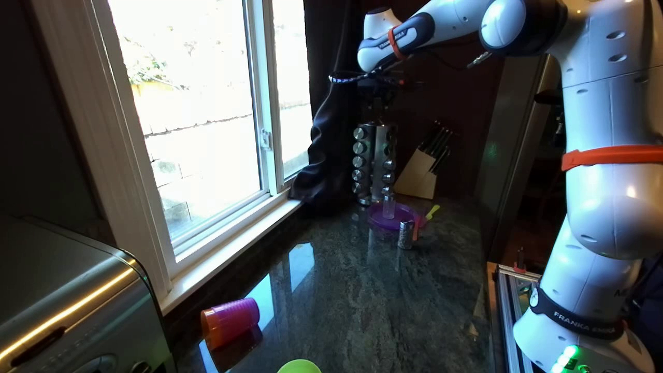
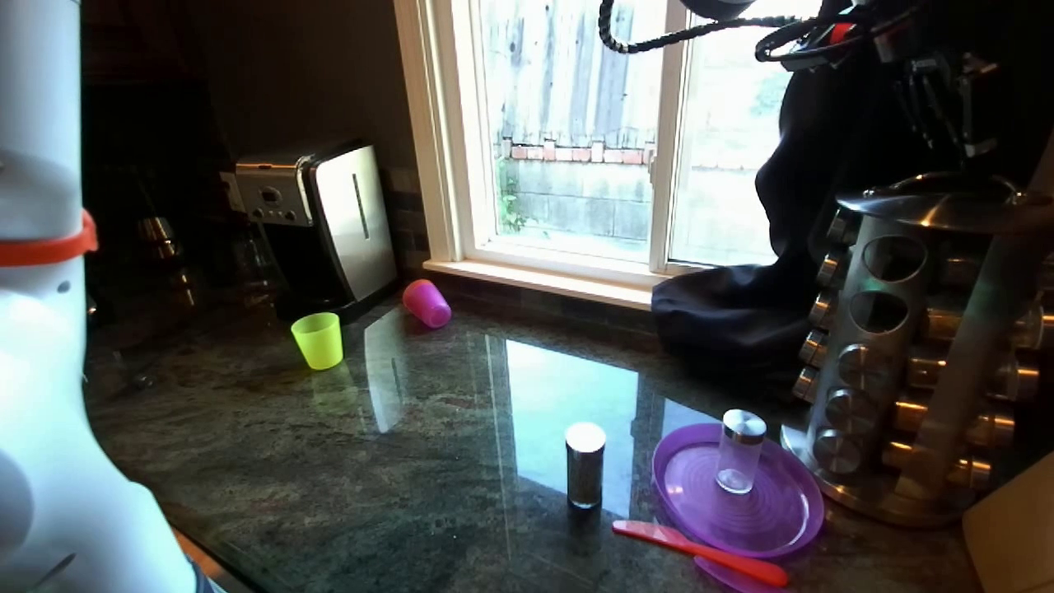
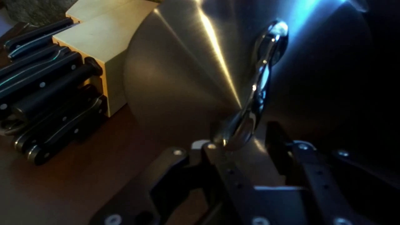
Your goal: Rotate the spice rack
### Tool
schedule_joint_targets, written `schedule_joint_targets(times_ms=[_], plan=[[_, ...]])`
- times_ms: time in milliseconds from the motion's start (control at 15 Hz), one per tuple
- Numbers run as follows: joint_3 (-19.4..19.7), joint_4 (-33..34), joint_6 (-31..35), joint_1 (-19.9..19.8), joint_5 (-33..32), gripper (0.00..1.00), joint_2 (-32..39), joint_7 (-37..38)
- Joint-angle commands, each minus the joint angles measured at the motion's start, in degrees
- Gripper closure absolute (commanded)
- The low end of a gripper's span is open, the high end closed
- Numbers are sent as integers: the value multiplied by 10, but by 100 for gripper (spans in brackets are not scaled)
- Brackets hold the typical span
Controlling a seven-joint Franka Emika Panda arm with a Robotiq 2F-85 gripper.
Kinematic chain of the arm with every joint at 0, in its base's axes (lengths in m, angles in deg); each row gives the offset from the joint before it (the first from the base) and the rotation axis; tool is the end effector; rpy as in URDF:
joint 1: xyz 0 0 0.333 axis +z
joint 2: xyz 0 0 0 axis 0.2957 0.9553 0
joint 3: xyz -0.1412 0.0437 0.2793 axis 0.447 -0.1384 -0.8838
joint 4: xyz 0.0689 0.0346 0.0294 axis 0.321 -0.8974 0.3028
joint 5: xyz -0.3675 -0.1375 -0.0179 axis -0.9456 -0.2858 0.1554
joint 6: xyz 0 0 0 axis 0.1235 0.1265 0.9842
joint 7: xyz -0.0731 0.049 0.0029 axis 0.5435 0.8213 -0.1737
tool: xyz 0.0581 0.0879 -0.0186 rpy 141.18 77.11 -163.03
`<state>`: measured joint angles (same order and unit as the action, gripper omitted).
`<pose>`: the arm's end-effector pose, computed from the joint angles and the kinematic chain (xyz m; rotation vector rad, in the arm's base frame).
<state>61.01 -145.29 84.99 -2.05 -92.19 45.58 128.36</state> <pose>0.5378 -0.4209 0.5371 2.1729 -1.7054 0.5265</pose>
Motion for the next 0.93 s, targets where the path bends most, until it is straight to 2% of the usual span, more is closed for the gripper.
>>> schedule_joint_targets(times_ms=[0,67,133,333,667,867], plan=[[4,19,-3,-3,26,88,17,-17],[5,20,-2,-3,25,97,18,-19],[4,14,6,-5,25,100,14,-32],[1,-5,24,-8,25,95,2,-89],[-2,-21,43,-17,44,95,-8,-208],[-12,-28,46,-33,79,95,-15,-328]])
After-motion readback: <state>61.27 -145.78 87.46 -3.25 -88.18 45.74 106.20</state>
